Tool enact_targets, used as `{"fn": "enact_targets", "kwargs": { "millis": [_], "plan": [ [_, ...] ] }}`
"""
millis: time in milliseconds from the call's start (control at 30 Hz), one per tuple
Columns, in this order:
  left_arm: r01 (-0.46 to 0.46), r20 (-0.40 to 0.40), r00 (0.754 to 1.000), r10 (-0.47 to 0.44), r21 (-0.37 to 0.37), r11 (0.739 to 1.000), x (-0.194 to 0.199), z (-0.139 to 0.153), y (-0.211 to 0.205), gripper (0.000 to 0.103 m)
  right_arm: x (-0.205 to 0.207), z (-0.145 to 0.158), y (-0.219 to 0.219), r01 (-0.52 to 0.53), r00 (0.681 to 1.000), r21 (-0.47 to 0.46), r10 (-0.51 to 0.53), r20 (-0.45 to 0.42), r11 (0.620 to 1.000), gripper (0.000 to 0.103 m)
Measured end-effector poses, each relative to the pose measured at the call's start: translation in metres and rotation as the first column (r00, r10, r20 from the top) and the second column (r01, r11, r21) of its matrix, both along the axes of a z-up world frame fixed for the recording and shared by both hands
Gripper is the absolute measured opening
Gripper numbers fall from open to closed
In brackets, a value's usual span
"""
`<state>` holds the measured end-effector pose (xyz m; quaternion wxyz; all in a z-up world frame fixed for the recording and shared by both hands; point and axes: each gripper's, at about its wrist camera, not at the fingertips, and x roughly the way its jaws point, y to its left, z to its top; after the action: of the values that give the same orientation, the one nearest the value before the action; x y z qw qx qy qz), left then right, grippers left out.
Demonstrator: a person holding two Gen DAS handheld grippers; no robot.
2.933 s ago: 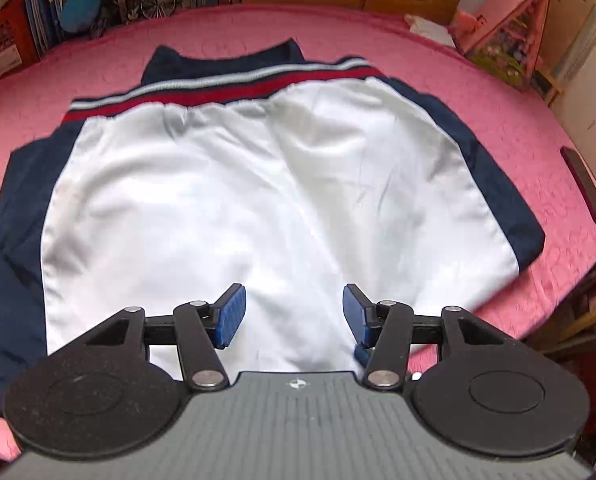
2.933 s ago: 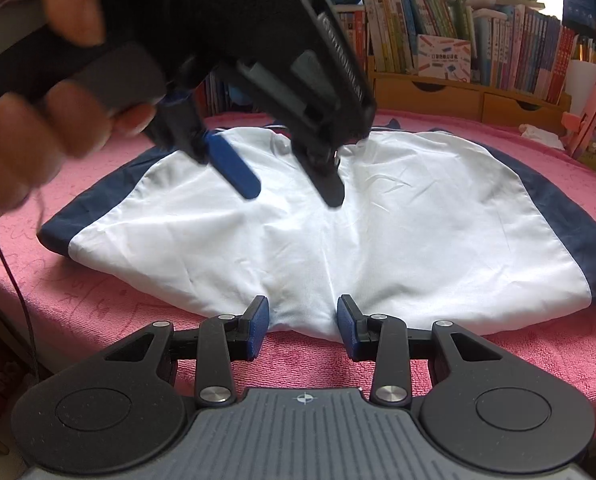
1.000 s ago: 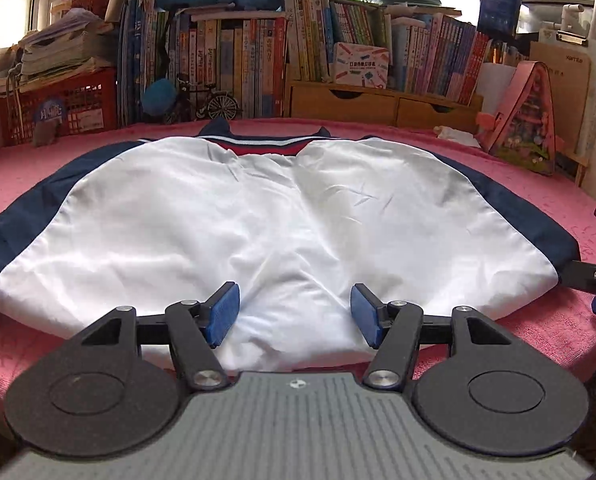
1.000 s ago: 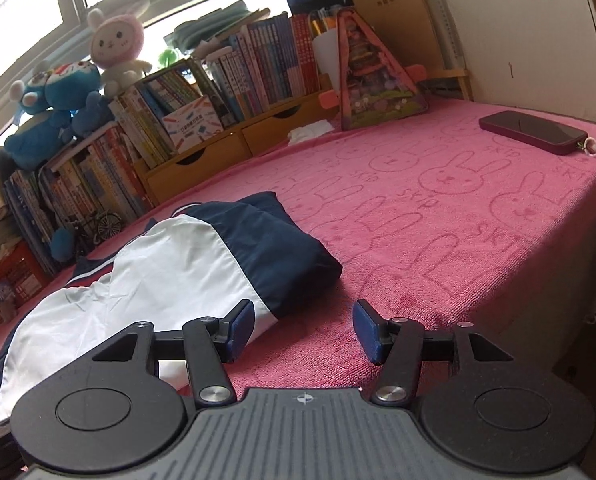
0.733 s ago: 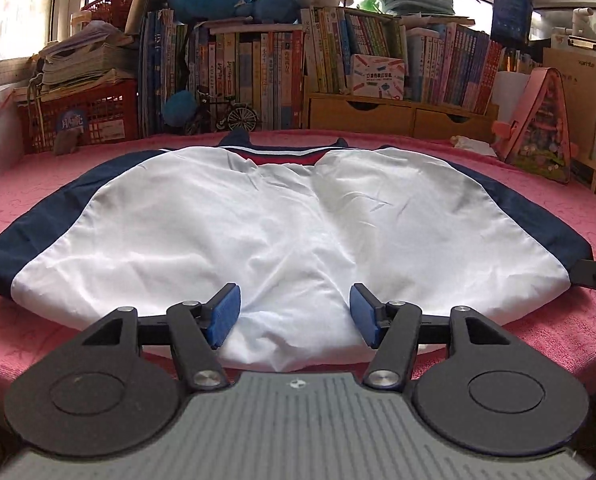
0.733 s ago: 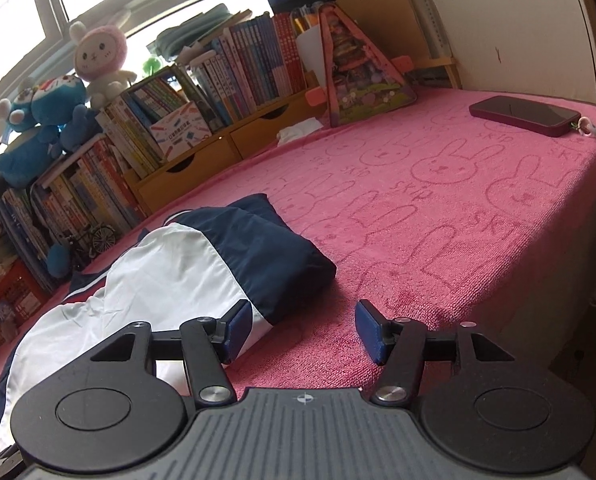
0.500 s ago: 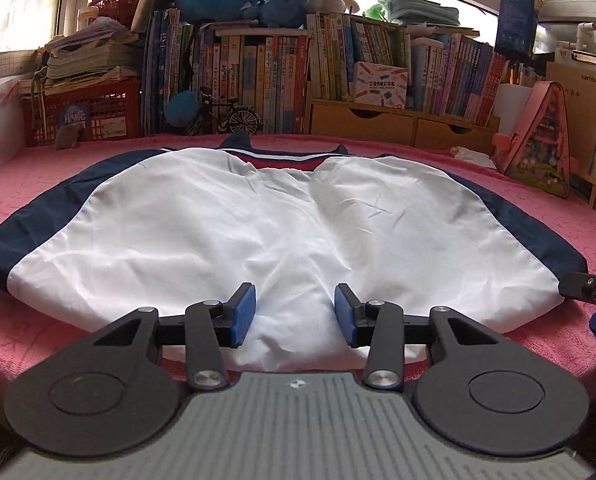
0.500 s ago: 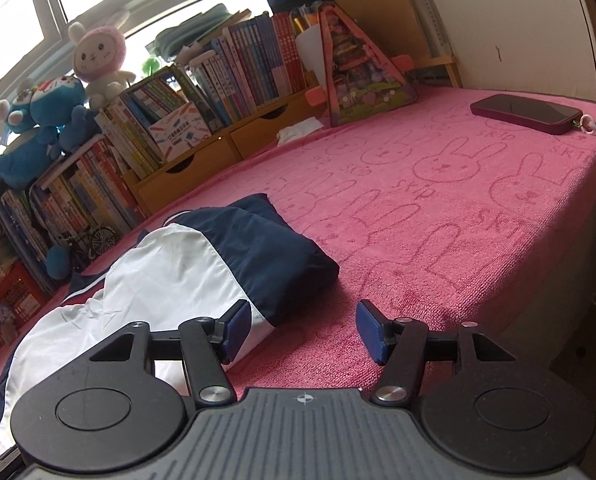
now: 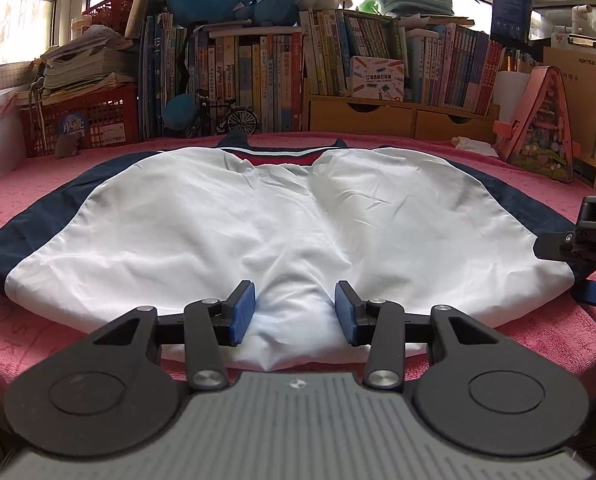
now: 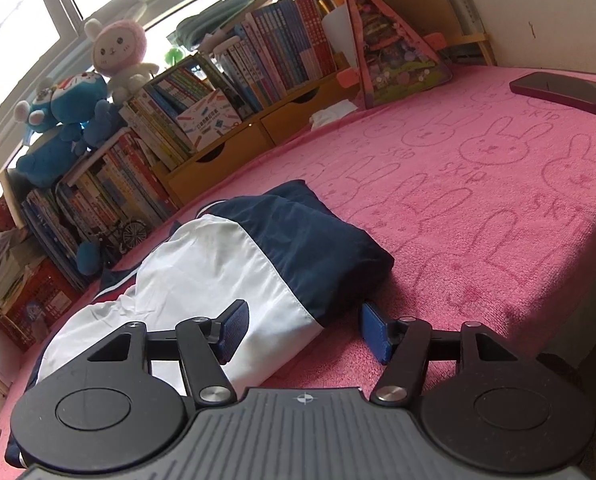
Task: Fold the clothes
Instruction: 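Grasp the navy side with the right gripper and fold it over the white back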
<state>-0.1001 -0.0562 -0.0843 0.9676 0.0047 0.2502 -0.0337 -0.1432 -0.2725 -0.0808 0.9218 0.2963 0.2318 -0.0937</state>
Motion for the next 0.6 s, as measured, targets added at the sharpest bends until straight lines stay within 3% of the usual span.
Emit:
{"fn": "enact_targets", "kwargs": {
  "millis": [167,267,333,367,433,500,600],
  "plan": [
    [0.002,0.001,1.0,-0.002,-0.004,1.0,0.0,0.0,0.002,0.042,0.026,-0.004,-0.011,-0.056,0.998,0.061,0.053,0.046,0.997,0.072],
    [0.003,0.002,1.0,-0.003,-0.007,1.0,-0.001,0.0,0.002,0.042,0.047,-0.007,-0.024,-0.084,0.995,0.167,0.075,0.062,0.982,0.071],
    [0.004,0.002,1.0,-0.004,-0.011,1.0,-0.001,0.0,0.003,0.042,0.062,-0.006,-0.03,-0.092,0.996,0.222,0.086,0.037,0.971,0.048],
    [0.005,0.003,1.0,-0.005,-0.013,1.0,0.0,0.0,0.004,0.042,0.069,-0.002,-0.029,-0.097,0.995,0.219,0.094,0.023,0.971,0.029],
    [0.008,0.004,1.0,-0.008,-0.016,1.0,-0.001,0.0,0.005,0.043,0.079,0.014,-0.019,-0.13,0.991,0.161,0.126,0.035,0.978,0.025],
    [0.011,0.006,1.0,-0.01,-0.022,1.0,-0.001,0.0,0.005,0.043,0.085,0.042,0.003,-0.211,0.975,0.044,0.207,0.084,0.976,0.025],
    [0.013,0.008,1.0,-0.013,-0.03,0.999,-0.002,0.0,0.006,0.042,0.091,0.085,0.053,-0.383,0.906,-0.138,0.4,0.14,0.914,0.025]
  ]
}}
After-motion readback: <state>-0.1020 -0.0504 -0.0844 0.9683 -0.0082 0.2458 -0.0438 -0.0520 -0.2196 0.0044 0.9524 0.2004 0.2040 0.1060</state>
